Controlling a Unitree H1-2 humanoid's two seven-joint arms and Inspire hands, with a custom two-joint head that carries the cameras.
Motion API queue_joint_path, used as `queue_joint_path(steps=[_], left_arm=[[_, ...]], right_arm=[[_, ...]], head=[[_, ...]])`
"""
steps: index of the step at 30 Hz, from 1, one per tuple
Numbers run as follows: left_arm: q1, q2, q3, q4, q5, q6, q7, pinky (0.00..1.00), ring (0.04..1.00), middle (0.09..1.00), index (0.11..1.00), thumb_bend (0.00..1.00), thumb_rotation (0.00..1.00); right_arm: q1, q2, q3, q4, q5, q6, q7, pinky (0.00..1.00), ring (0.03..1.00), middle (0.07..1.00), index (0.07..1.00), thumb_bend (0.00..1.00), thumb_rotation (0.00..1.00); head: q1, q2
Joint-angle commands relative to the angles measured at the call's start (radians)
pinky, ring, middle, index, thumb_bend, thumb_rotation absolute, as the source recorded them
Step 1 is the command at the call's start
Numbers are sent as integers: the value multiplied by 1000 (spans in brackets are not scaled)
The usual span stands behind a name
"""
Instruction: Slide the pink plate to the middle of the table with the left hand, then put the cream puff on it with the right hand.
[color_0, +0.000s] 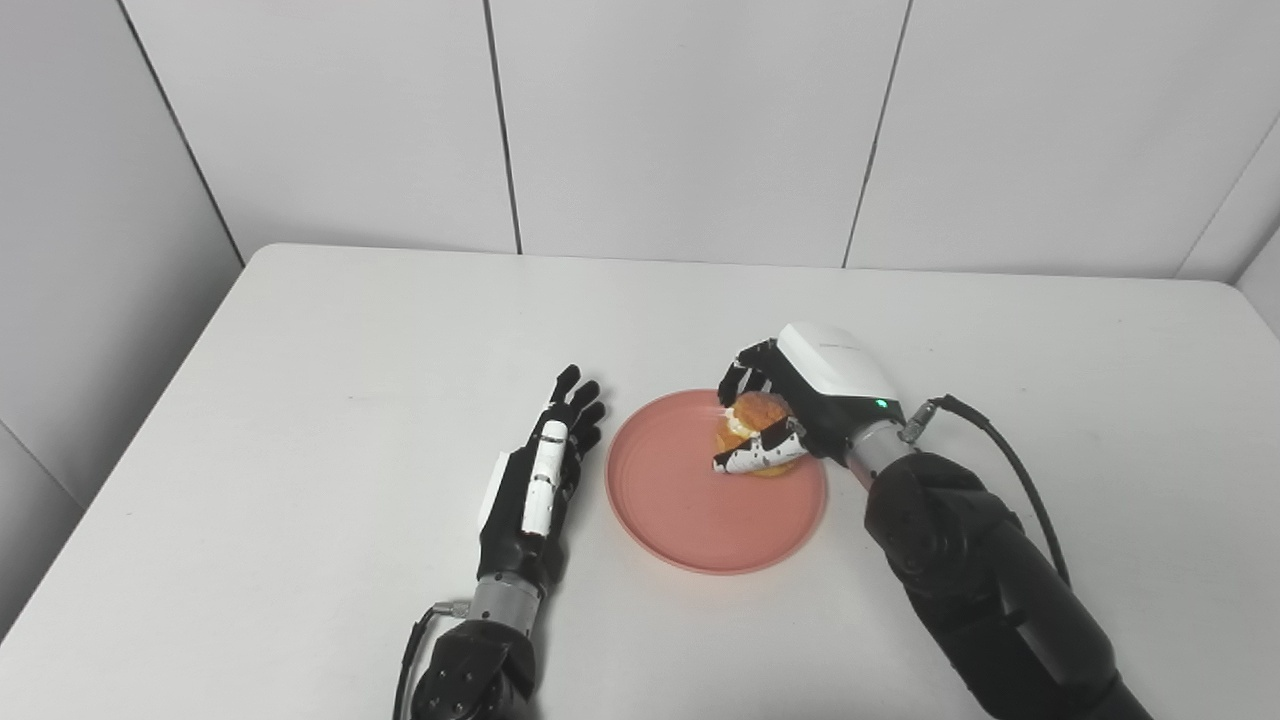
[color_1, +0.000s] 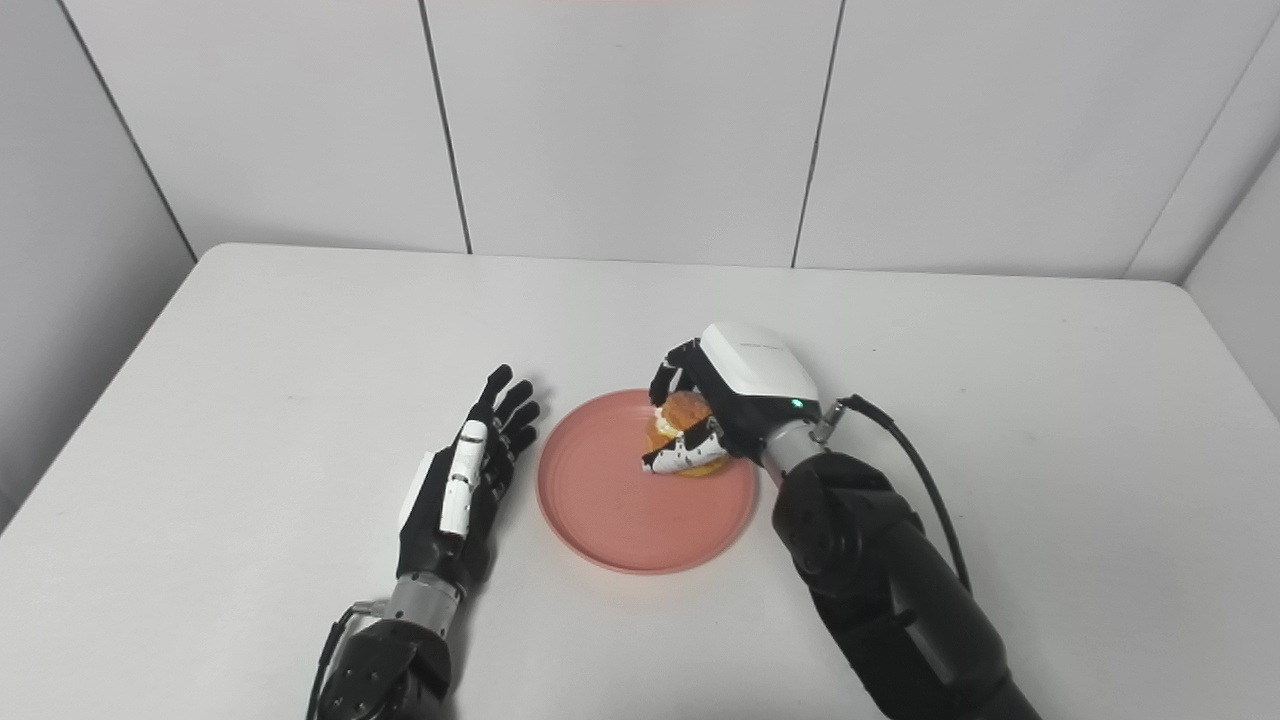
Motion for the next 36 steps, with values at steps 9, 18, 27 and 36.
queue_joint_path(steps=[9, 18, 27, 36], left_arm=[[21, -14, -6, 44, 20, 30, 17, 908, 921, 930, 927, 412, 1000], [16, -15, -5, 53, 24, 29, 22, 908, 919, 926, 927, 421, 1000], [11, -17, -12, 53, 30, 32, 25, 908, 921, 929, 930, 431, 1000], [9, -17, -14, 56, 37, 33, 26, 902, 918, 926, 927, 433, 1000]], right_arm=[[-43, 46, 6, 94, -9, -73, -56, 327, 427, 523, 494, 495, 141], [-42, 72, 25, 128, -20, -90, -63, 335, 427, 516, 493, 495, 142], [-44, 73, 57, 139, -56, -90, -55, 271, 362, 459, 493, 497, 144], [-60, 46, 95, 38, -159, -9, 89, 435, 490, 549, 491, 508, 163]], head=[[-1, 12], [-2, 22], [-2, 25], [-3, 26]])
